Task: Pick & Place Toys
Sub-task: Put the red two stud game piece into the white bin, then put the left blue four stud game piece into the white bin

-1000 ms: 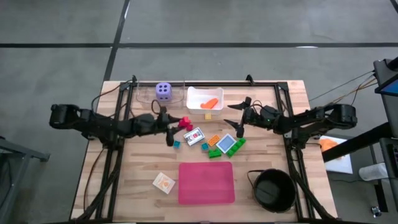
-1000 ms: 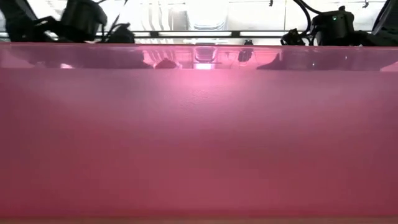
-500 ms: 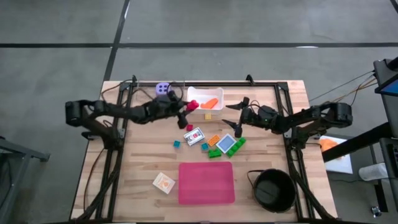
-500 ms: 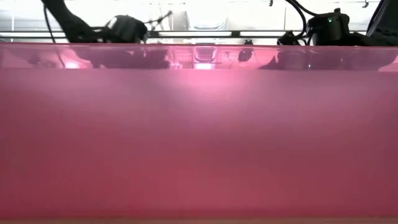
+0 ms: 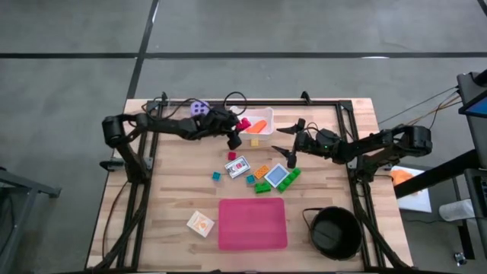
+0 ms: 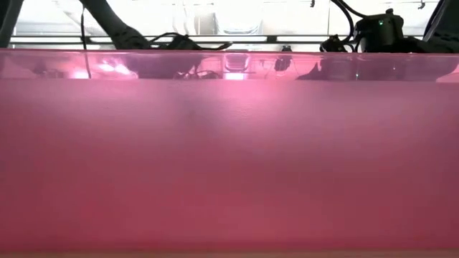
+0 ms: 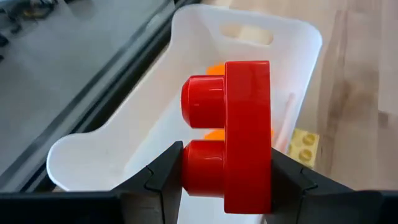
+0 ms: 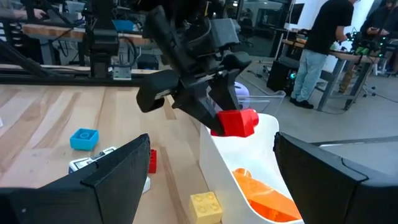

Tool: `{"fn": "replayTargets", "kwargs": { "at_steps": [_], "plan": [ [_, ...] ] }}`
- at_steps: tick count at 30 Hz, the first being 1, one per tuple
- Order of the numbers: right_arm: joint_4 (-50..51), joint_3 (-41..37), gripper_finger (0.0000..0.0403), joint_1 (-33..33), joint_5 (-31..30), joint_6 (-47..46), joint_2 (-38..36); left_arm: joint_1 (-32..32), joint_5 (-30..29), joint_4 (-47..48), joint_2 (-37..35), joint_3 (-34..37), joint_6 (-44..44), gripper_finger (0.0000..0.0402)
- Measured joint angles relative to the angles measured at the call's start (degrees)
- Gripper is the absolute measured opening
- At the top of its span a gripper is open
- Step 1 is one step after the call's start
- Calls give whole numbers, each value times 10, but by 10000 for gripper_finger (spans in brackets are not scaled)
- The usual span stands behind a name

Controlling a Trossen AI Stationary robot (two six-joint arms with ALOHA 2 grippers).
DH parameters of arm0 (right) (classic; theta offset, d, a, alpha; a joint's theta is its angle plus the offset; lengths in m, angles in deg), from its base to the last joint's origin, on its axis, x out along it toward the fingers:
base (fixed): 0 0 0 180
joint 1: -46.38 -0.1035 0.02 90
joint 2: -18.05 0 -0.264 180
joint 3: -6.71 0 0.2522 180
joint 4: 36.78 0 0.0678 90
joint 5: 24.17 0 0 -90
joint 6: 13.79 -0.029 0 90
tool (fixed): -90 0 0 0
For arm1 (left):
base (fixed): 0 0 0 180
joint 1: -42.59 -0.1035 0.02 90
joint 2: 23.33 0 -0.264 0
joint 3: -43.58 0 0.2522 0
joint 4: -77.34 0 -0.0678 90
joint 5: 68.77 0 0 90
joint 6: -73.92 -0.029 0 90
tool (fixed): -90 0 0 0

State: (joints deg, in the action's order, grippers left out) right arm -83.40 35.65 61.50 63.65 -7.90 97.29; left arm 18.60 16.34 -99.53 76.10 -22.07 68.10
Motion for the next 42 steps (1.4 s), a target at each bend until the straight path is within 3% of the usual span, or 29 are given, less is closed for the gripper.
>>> {"fn": "replayTargets", "kwargs": {
  "at_steps": [11, 21, 23, 27, 31, 35, 42],
  "plan": [
    [0, 0, 339, 0, 0, 0, 0, 0, 0, 26, -2, -23, -16, 286],
    [2, -1, 339, 0, 0, 0, 0, 20, 29, 19, -30, -21, -26, 299],
    [4, -1, 339, 0, 0, 0, 0, 29, 51, -16, -42, -7, -25, 299],
    [7, -1, 339, 0, 0, 0, 0, 49, 107, -182, -71, 62, 0, 300],
    [11, -1, 339, 0, 0, 1, 0, 65, 116, -292, -102, 142, 35, 300],
    [13, -1, 339, 0, 0, 1, 0, 78, 116, -245, -159, 197, 57, 300],
    [13, -1, 339, 0, 0, 1, 0, 124, 120, -44, -283, 253, 59, 300]
  ]
}}
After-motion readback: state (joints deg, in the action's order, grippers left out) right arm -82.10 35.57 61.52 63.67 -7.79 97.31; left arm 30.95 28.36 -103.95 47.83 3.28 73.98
